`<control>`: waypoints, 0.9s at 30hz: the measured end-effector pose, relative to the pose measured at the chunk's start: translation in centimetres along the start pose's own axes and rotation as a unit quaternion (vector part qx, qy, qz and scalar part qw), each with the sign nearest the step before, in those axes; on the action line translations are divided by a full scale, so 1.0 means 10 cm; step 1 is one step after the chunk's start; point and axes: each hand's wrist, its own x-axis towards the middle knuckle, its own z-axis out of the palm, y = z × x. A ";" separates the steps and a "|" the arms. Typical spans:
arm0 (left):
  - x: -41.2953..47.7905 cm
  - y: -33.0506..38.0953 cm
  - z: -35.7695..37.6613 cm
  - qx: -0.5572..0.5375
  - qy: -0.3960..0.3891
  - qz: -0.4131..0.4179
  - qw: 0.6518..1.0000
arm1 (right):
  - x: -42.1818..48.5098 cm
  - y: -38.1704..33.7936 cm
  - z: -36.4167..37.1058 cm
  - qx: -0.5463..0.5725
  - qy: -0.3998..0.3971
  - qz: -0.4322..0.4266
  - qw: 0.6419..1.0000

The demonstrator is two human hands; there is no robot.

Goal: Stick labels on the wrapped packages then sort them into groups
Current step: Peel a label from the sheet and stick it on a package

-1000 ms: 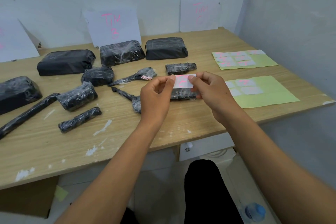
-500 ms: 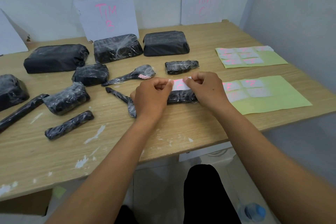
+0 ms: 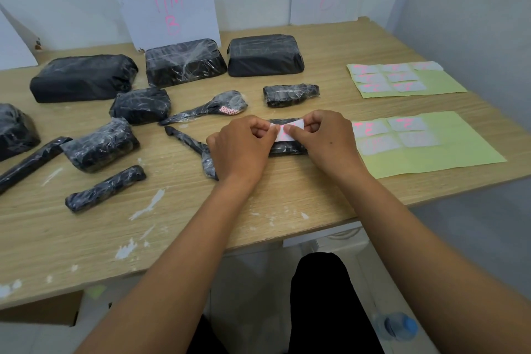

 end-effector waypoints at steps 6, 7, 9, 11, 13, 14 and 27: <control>0.00 0.00 0.03 0.020 0.014 0.001 1.000 | -0.02 -0.01 0.04 -0.025 0.013 0.000 1.000; 0.00 0.00 0.04 0.024 0.015 0.001 1.000 | -0.02 -0.01 0.05 -0.029 0.014 0.001 0.999; 0.00 -0.01 0.05 0.030 0.016 0.003 0.999 | -0.03 -0.02 0.05 -0.035 0.017 0.001 0.999; 0.00 -0.01 0.06 0.037 0.020 0.008 0.999 | -0.04 -0.03 0.06 -0.047 0.023 0.001 0.999; -0.01 -0.02 0.06 0.046 0.024 0.016 0.999 | -0.04 -0.03 0.07 -0.063 0.024 0.002 0.998; -0.01 -0.02 0.06 0.050 0.025 0.020 0.998 | -0.05 -0.03 0.08 -0.072 0.024 0.002 0.997; -0.01 -0.02 0.06 0.079 0.016 0.021 0.997 | -0.07 0.03 0.19 -0.092 0.072 -0.039 0.992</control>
